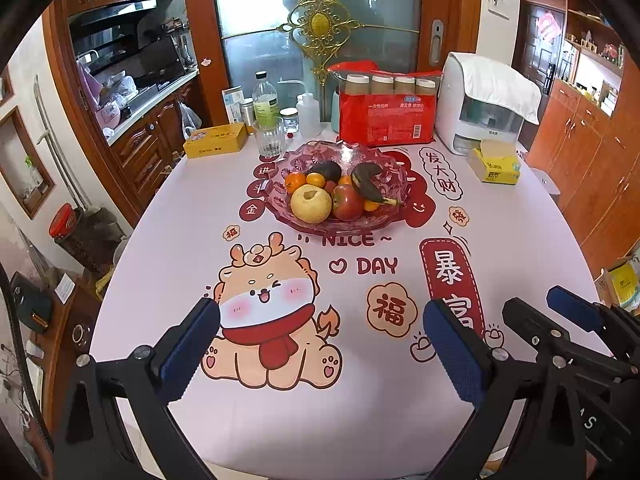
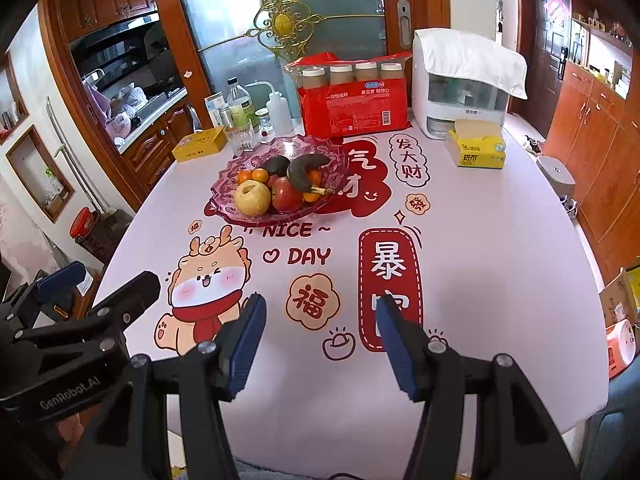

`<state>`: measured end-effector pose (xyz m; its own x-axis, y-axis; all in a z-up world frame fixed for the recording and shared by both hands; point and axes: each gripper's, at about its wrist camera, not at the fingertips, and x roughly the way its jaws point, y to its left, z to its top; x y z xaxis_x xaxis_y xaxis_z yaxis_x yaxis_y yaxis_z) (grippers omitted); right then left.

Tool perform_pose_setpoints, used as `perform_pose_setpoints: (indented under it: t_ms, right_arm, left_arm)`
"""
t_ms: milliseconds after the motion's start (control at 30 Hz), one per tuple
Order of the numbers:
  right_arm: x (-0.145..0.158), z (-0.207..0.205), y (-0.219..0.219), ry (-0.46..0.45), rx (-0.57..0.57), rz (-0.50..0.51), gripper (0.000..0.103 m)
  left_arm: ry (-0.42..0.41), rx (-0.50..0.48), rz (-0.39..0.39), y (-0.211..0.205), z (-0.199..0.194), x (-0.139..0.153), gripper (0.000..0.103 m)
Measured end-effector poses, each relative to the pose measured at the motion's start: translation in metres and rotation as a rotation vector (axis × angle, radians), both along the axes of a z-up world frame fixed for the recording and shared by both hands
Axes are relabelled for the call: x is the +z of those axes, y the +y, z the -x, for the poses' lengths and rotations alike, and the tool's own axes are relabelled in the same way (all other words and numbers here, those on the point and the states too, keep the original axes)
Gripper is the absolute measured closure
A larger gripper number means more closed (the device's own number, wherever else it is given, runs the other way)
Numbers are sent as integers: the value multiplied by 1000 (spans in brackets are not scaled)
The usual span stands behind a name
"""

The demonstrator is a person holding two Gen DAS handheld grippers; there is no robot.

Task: Organize fruits

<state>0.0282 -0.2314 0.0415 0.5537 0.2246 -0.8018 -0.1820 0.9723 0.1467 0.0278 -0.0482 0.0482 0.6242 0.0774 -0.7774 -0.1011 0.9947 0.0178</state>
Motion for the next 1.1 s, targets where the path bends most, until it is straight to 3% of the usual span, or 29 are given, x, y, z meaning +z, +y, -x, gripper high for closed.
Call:
perform_pose_setpoints:
  t_ms: [1100]
  right_arm:
    - [-1,-7,-2,5,-1,-3,45]
  left_arm:
    - [16,-11,2,0,-8,-4,2]
